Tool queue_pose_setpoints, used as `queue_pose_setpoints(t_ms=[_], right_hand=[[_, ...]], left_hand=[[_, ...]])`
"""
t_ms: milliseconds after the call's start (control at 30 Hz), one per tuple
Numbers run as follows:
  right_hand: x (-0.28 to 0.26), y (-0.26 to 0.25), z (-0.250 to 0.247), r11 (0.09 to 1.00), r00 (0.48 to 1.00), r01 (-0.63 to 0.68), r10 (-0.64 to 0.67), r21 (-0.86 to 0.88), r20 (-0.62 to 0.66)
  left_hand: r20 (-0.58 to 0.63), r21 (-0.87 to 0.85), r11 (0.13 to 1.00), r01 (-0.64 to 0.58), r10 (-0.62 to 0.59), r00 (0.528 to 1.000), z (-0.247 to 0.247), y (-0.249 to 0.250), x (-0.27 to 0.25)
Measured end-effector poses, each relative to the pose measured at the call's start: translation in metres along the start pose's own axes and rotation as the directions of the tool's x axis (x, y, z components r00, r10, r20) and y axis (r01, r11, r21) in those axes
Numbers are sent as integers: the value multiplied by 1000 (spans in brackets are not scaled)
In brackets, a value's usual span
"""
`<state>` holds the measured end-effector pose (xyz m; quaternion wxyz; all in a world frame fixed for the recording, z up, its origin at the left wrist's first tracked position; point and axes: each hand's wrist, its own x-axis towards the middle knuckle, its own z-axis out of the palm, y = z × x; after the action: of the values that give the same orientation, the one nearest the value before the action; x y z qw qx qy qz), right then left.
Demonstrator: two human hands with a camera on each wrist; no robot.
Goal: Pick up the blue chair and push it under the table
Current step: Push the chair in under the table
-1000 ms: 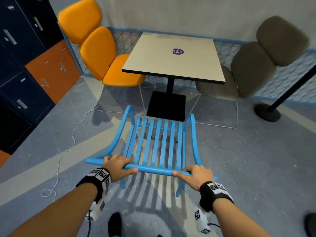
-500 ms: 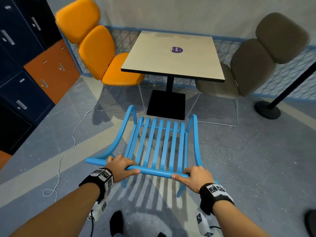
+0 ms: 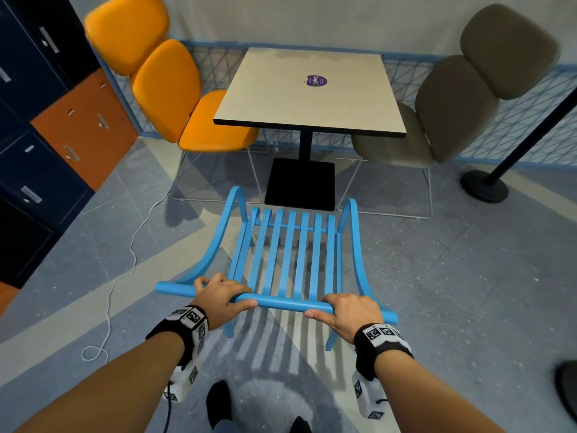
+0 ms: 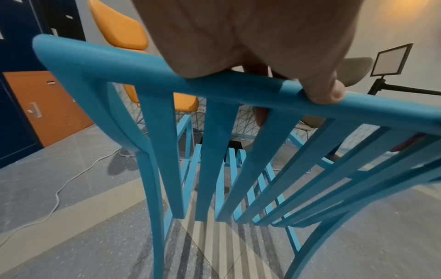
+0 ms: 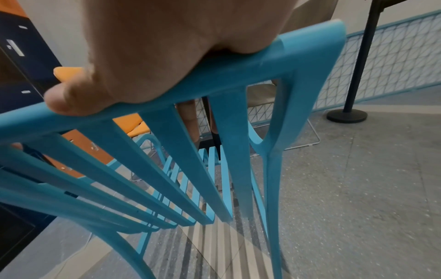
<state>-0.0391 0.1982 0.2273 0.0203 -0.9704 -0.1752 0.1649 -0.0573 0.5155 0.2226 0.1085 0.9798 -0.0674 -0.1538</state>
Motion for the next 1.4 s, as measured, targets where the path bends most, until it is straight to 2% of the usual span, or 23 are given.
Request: queue_pose_setpoints(t_ms=[233,333,500,700,900,1100,1400], right_hand=[[12,4,-4,999,999,-37,37,-11,38],[18,6,-8,995,994,-91,93,-38,59],[32,11,-13,979,979,-205,205,-23,12],[58,15,-24,973,972,-229,227,22,59],[84,18,-33,958,959,-284,284,29,10],[122,28,-46,956,958,-285,281,75,58],[171,44,-61,951,953,-302,302,71,11]], left_hand=[[-33,-3,1000,-8,8,999,-3,-1,12],[-27,-9,1000,-8,7,1000,-7,2,21],[-43,-14,1000,-10,9,999,-14,3,44],[-35,-25,1000,-15,14,999,-26,-4,73],[-36,-36,999,-14,13,999,-41,-10,103],[-30,-40,999,-12,10,999,-53,-20,140],[-12,-39,999,-37,36,999,-72,-28,193]])
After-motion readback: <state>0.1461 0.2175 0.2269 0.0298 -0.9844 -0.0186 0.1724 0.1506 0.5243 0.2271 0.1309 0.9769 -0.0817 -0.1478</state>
